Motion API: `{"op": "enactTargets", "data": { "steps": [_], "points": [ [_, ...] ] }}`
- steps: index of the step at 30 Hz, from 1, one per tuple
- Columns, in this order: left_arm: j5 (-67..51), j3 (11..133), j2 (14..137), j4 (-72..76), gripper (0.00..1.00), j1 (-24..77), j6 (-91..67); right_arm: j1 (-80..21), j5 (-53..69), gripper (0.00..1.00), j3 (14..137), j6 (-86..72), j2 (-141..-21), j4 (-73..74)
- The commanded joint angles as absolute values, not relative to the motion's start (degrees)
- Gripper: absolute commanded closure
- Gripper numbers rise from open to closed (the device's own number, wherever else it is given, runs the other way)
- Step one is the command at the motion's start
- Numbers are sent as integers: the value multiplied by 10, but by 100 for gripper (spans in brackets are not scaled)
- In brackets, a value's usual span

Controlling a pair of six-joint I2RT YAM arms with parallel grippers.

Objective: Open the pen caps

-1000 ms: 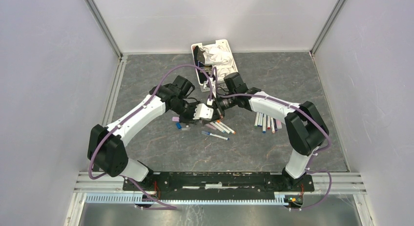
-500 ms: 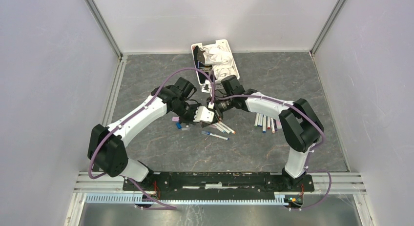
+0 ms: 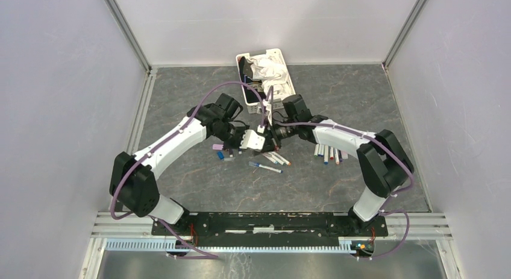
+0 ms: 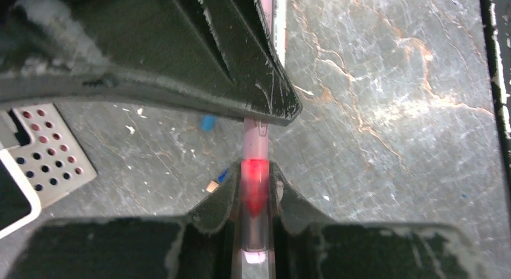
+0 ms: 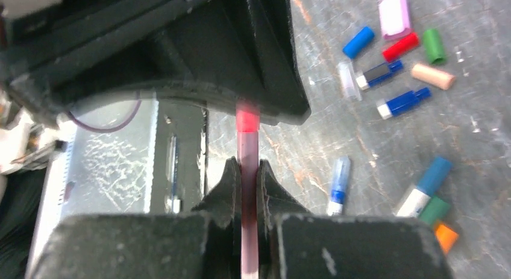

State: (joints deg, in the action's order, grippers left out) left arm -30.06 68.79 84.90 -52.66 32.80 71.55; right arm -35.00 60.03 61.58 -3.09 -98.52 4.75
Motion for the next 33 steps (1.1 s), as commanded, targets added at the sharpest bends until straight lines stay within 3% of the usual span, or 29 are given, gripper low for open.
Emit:
{"op": "enactTargets", "data": {
  "steps": [1, 9, 17, 25, 29, 33],
  "points": [
    [-203, 718, 846, -571, 98, 245, 771, -299, 555, 100, 543, -5, -949, 136],
    [-207, 712, 860, -552, 98, 202, 780, -261, 465, 100, 546, 32, -927, 196],
    [-265, 670, 905, -469, 98, 209, 688, -189, 172, 100, 518, -60, -875, 176],
    [-242, 632, 965, -404, 98, 217, 640, -161, 15, 100, 449, -123, -827, 116],
    [-241, 629, 982, -392, 90, 219, 628, -148, -31, 100, 428, -140, -807, 101],
    [-239, 628, 993, -380, 72, 221, 617, -144, -57, 100, 419, -148, -806, 90]
  ]
}}
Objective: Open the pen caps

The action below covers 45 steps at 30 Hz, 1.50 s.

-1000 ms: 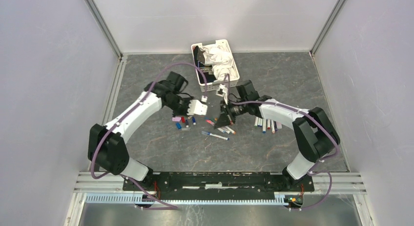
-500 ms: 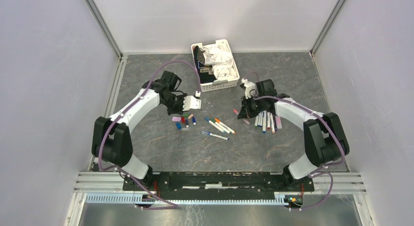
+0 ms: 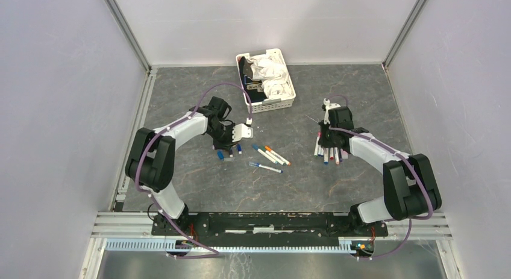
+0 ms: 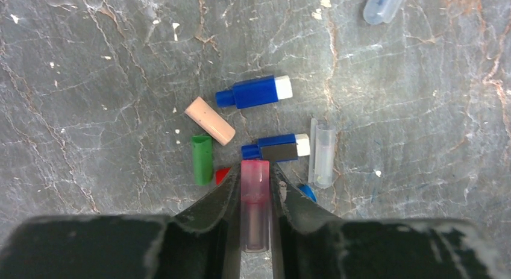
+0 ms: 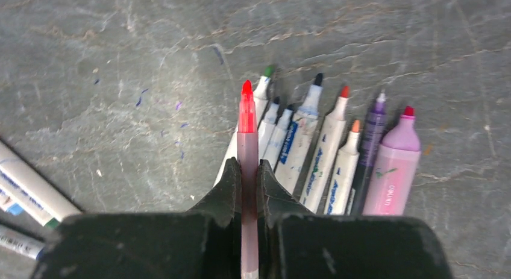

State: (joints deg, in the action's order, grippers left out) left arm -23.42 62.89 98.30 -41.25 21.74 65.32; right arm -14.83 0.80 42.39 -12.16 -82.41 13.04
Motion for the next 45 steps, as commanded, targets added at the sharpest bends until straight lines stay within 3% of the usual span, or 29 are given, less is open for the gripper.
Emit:
{"op": "enactTargets", "data": {
  "steps": [1, 6, 13, 16, 17, 18, 23, 31, 45],
  "points": [
    [-239, 628, 994, -379, 67, 221, 616, -144, -56, 100, 417, -150, -809, 85],
    [-240, 631, 988, -385, 56, 221, 610, -145, -60, 93, 410, -163, -828, 68],
    [-244, 662, 962, -412, 43, 220, 590, -145, -60, 72, 414, -163, -842, 65],
    [-242, 689, 947, -424, 40, 221, 573, -145, -58, 68, 415, -160, -839, 68],
    [-242, 698, 943, -430, 23, 221, 567, -144, -57, 67, 415, -158, -838, 69],
    [-241, 709, 938, -440, 17, 220, 560, -145, -56, 67, 414, -157, -835, 69],
    [-224, 769, 923, -475, 1, 219, 509, -145, -53, 68, 410, -156, -819, 71],
    [-175, 816, 878, -479, 0, 200, 438, -198, -8, 66, 445, -115, -801, 60],
    [-70, 818, 854, -413, 0, 136, 365, -385, 59, 70, 540, -30, -948, 74]
  ]
}}
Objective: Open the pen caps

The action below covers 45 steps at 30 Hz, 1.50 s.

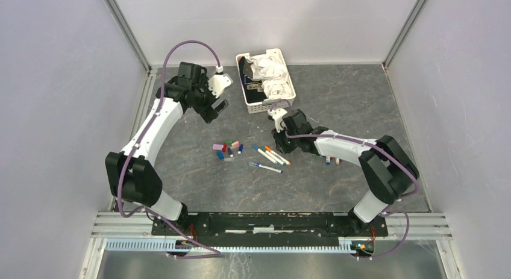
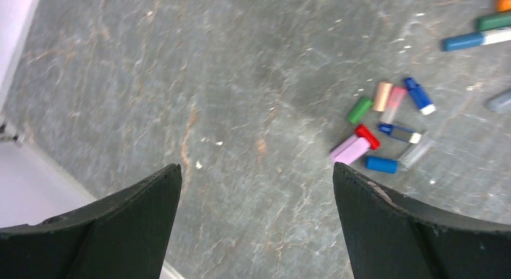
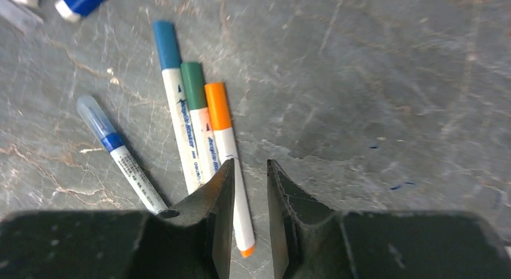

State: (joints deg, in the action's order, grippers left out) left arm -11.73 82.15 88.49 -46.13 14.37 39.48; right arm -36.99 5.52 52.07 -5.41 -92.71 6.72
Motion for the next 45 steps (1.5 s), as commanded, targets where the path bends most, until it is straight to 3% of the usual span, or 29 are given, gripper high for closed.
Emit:
{"op": "enactTargets", "data": {
  "steps": [1, 6, 25, 40, 45],
  "points": [
    [-64, 812, 844, -403, 0, 136, 363, -389, 58, 71, 541, -28, -953, 76],
    [-33, 774, 806, -340, 0, 121, 319, -398, 66, 71, 540, -22, -965, 81],
    [-101, 775, 797, -368, 0, 113, 298, -418, 49, 66, 536, -22, -922, 92],
    [-225, 776, 836, -409, 0, 113, 314, -418, 21, 74, 545, -12, -999, 124],
    [-233, 754, 796, -377, 0, 113, 319, -418, 21, 80, 551, -6, -1006, 128]
  ]
}}
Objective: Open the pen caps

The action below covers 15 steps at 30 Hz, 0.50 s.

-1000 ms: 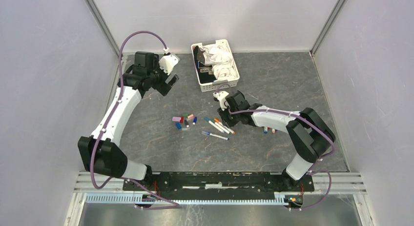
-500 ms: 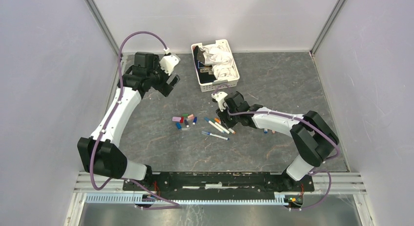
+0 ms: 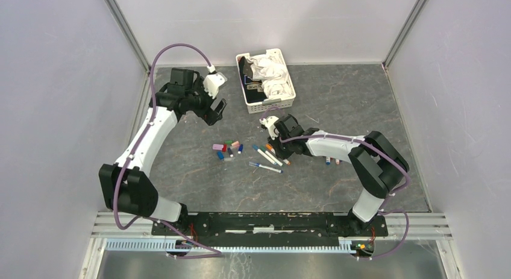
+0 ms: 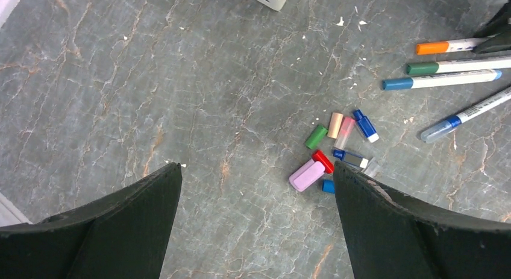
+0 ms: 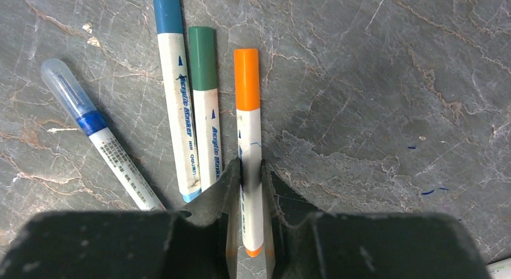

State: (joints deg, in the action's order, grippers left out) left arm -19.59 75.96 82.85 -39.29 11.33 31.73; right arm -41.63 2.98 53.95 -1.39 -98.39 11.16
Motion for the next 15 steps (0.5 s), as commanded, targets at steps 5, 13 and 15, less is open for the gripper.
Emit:
{"op": "enactTargets", "data": {
  "steps": [5, 13, 15],
  "points": [
    [-230, 764, 789, -373, 0, 113, 317, -418, 12, 85, 555, -4, -1004, 132],
    [-240, 743, 795, -379, 0, 113, 350, -418, 7, 100, 568, -5, -991, 136],
    [-248, 735, 797, -387, 0, 113, 370, -417, 8, 100, 573, 10, -983, 141]
  ]
}}
